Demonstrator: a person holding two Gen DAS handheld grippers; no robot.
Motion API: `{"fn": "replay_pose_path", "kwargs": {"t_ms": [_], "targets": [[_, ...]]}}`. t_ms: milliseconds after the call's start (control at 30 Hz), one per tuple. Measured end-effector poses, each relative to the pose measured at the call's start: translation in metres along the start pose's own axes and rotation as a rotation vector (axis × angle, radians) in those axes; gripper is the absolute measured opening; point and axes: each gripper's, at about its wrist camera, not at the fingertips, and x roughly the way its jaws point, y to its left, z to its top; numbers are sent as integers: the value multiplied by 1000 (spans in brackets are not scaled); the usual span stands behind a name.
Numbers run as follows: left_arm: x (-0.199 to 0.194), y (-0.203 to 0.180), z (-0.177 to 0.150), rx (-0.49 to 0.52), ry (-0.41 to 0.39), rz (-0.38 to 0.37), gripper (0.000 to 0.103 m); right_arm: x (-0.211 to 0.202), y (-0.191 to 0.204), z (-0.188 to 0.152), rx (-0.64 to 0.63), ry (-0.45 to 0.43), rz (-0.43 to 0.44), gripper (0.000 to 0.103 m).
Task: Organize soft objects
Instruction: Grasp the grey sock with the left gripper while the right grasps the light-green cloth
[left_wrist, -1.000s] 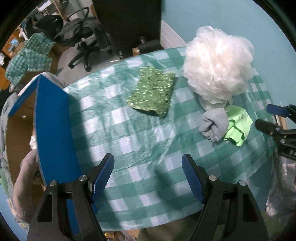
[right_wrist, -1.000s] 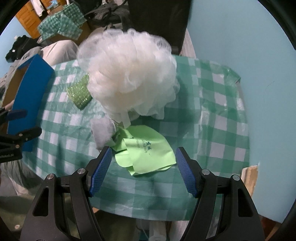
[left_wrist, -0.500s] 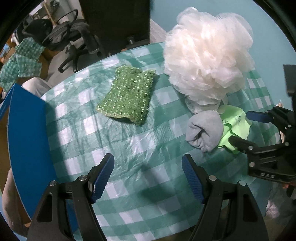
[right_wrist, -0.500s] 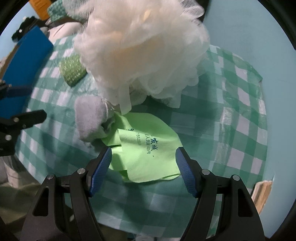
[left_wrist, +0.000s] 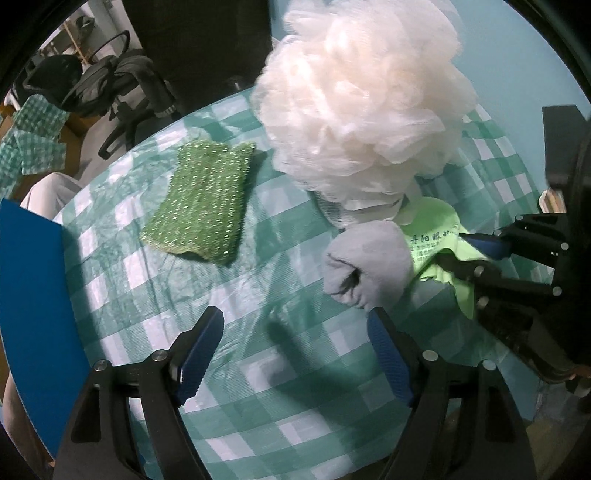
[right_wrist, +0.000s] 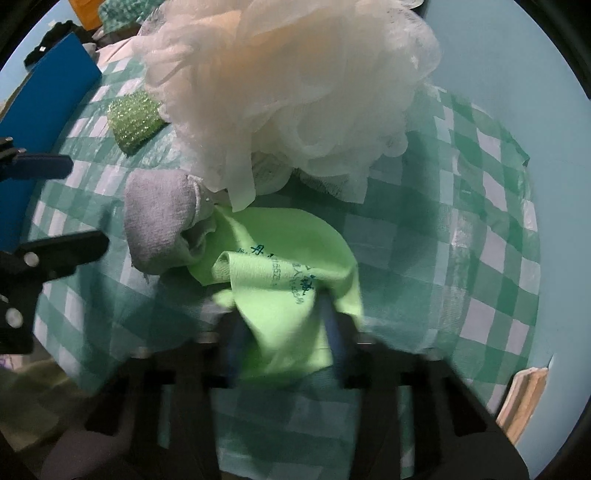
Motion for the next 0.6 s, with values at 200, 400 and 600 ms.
{"fn": "replay_pose_path", "kwargs": {"t_ms": [200,400,600], "targets": [[3,-15,7,10,10,-5,81,-17,-25,0,68,-37,53,12],[5,-33,16,21,19,-17,82,-28,-45,-2,111,-66,70,12],[12,-50,21,17,35,-21,82,-36,-61,-6,150,-79,66,12]]}}
